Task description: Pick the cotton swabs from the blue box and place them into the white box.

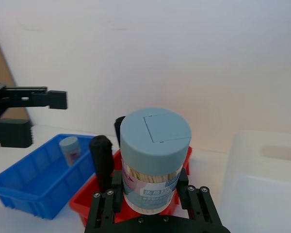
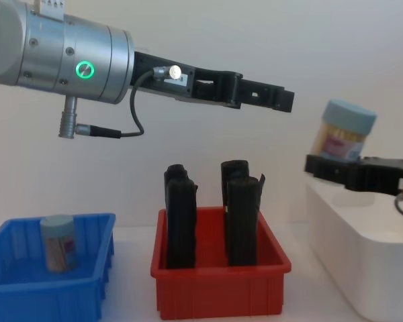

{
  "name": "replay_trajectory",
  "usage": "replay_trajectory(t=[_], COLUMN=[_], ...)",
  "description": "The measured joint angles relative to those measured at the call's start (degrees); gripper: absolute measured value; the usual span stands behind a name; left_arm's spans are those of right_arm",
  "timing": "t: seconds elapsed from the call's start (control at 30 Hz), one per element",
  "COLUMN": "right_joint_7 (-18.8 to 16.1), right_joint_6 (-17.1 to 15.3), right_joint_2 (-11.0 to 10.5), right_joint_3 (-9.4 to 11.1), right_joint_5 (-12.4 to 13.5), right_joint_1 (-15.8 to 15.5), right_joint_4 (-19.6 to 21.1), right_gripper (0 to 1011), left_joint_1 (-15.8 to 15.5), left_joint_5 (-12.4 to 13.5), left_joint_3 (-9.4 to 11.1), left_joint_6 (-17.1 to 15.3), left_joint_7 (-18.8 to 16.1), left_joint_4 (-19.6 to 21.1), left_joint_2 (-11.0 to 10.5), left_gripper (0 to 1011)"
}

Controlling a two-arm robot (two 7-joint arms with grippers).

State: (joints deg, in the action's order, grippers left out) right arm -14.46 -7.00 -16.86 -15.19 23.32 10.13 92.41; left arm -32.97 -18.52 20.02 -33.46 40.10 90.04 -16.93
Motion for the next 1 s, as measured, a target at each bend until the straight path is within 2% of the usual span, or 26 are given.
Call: replay_trajectory(t=[0.43, 0.63, 1.0], right_joint_7=[6.6, 7.6, 7.9], right_joint_6=[-1.0, -2.0, -2.7], right_joint_2=[-3.5, -4.4, -4.7], right_joint_3=[3.2, 4.0, 4.8], right_joint_5=[-0.7, -0.9, -1.3], right_joint_1=[-1.5, -1.5, -0.4], right_joint_4=[1.7, 1.3, -1.9], right_gripper=[648, 648, 648], left_joint_1=[0.0, 0.0, 0.0], left_joint_5=[0.0, 0.0, 0.0], left_joint_3=[0.0, 0.0, 0.0], left_joint_6=[0.0, 0.0, 0.0], left_joint_7=[0.0, 0.0, 0.0], left_joint_4=[0.0, 0.0, 0.0], left_joint_2=[0.0, 0.0, 0.0], left_gripper=[1004, 1004, 1004])
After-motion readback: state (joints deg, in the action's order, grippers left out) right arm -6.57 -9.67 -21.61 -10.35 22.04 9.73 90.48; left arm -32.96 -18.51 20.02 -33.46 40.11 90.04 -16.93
